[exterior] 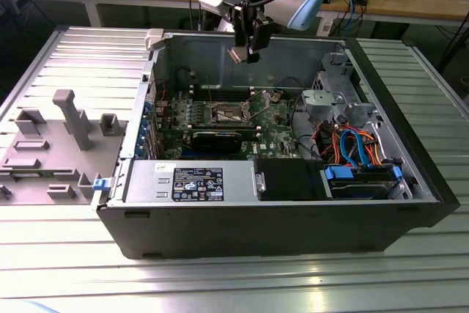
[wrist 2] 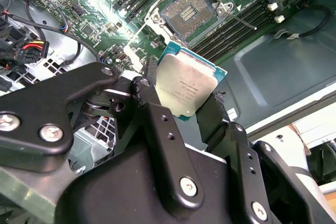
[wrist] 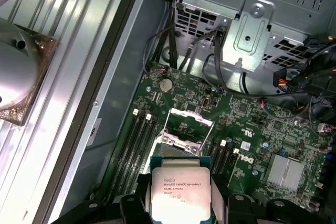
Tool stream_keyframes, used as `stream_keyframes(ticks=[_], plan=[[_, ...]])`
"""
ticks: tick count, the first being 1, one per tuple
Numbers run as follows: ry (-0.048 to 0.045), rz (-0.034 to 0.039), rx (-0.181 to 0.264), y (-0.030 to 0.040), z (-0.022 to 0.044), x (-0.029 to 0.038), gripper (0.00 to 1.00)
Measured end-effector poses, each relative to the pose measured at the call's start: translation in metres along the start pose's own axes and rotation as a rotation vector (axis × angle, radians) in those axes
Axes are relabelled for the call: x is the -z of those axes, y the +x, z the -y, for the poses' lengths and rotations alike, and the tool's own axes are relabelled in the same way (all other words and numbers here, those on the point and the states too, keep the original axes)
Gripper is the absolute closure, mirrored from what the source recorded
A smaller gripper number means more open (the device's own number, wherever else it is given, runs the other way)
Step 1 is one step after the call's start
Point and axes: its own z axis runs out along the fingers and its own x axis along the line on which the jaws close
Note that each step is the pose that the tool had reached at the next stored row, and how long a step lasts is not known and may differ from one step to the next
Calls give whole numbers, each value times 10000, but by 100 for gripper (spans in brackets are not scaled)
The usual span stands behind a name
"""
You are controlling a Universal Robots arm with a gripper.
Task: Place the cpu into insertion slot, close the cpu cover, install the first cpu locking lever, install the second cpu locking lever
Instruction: 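Place the cpu into insertion slot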
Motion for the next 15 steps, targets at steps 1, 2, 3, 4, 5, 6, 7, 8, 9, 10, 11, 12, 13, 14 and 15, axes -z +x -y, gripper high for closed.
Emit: stream_keyframes(ticks=[1, 2, 3, 4, 5, 6, 7, 8, 9, 10, 11, 12, 13, 14, 15], plan=[[0, 1, -11, 0, 0, 0, 46], [0, 1, -13, 0, 0, 0, 46], [0, 1, -15, 0, 0, 0, 46], [-1, 3, -39, 0, 0, 0, 46], [-1, 5, -53, 0, 0, 0, 46], [-1, 6, -67, 0, 0, 0, 46], [-2, 7, -78, 0, 0, 0, 46], [-1, 7, -80, 0, 0, 0, 46], [-2, 8, -83, 0, 0, 0, 46], [-2, 9, -94, 0, 0, 0, 46], [-2, 9, -106, 0, 0, 0, 46], [-2, 10, -118, 0, 0, 0, 46], [-2, 11, -123, 0, 0, 0, 46], [-3, 12, -130, 0, 0, 0, 46], [-3, 13, -137, 0, 0, 0, 46]])
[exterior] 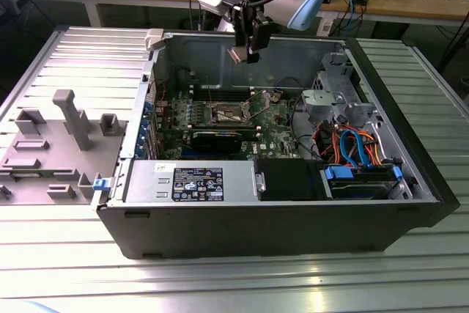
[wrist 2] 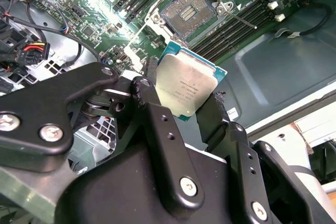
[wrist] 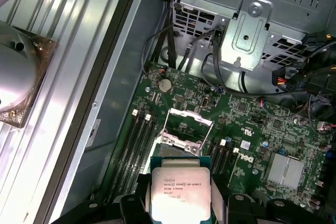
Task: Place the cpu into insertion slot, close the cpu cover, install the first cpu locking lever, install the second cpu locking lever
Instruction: 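Place the cpu into insertion slot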
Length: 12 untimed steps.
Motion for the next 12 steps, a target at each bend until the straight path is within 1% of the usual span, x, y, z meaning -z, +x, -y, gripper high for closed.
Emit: stream_keyframes(ticks=[12], plan=[[-1, 6, -68, 0, 0, -5, 46]])
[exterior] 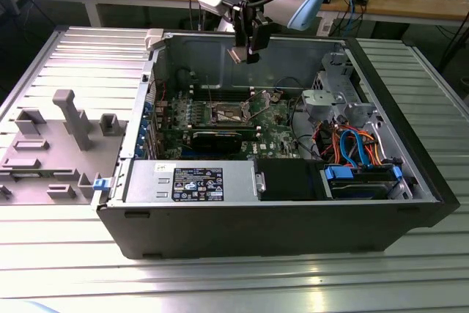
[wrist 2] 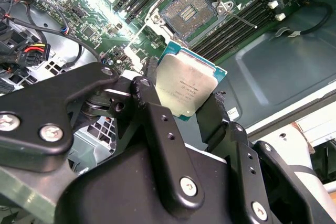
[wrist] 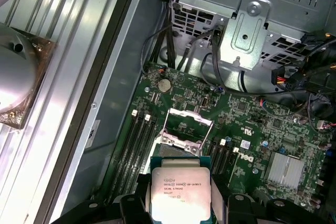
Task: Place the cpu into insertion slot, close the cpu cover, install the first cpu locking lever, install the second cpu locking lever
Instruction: 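Place the cpu into insertion slot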
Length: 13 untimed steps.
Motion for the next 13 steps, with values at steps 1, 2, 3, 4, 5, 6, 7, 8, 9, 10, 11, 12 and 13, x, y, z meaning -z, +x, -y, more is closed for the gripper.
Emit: stream_keyframes(ticks=[1, 2, 3, 4, 5, 6, 7, 8, 9, 10, 11, 12, 13], plan=[[1, 0, 0, 0, 0, 0, 46], [1, 0, -1, 0, 0, -1, 46], [0, 0, -1, 0, 0, -2, 46], [1, 0, -1, 0, 0, -2, 46], [-1, 0, -1, 0, 0, -4, 46], [-1, -1, -3, 0, 0, -9, 46], [1, 10, -53, 0, 2, -22, 46], [2, 22, -130, -1, 3, -32, 46], [1, 32, -194, -1, 4, -39, 46], [2, 53, -336, -1, 5, -51, 46], [0, 63, -440, -1, 5, -57, 46], [-1, 70, -513, -1, 5, -61, 46], [-2, 77, -596, -1, 6, -64, 46]])
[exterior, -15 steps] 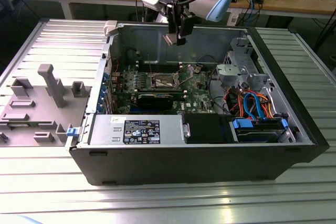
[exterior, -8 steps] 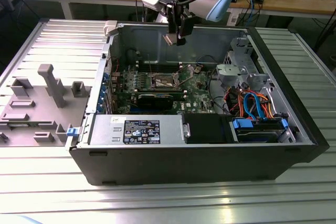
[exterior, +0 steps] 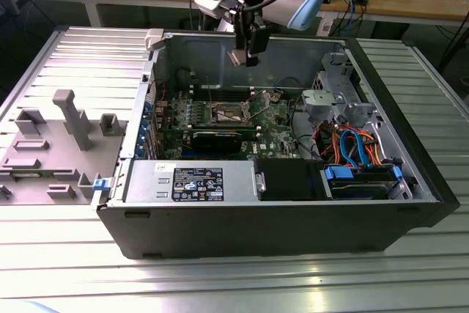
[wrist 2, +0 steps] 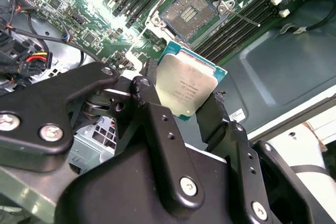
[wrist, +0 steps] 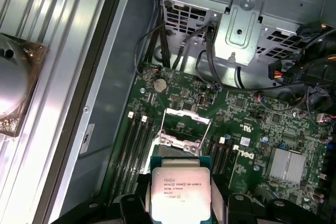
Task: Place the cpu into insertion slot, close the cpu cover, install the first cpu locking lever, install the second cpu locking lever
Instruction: 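Place the cpu into insertion slot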
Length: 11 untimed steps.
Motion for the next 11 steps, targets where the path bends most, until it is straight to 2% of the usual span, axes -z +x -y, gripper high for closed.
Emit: stream_keyframes(ticks=[11], plan=[[-2, 11, -123, 0, 1, -7, 46]])
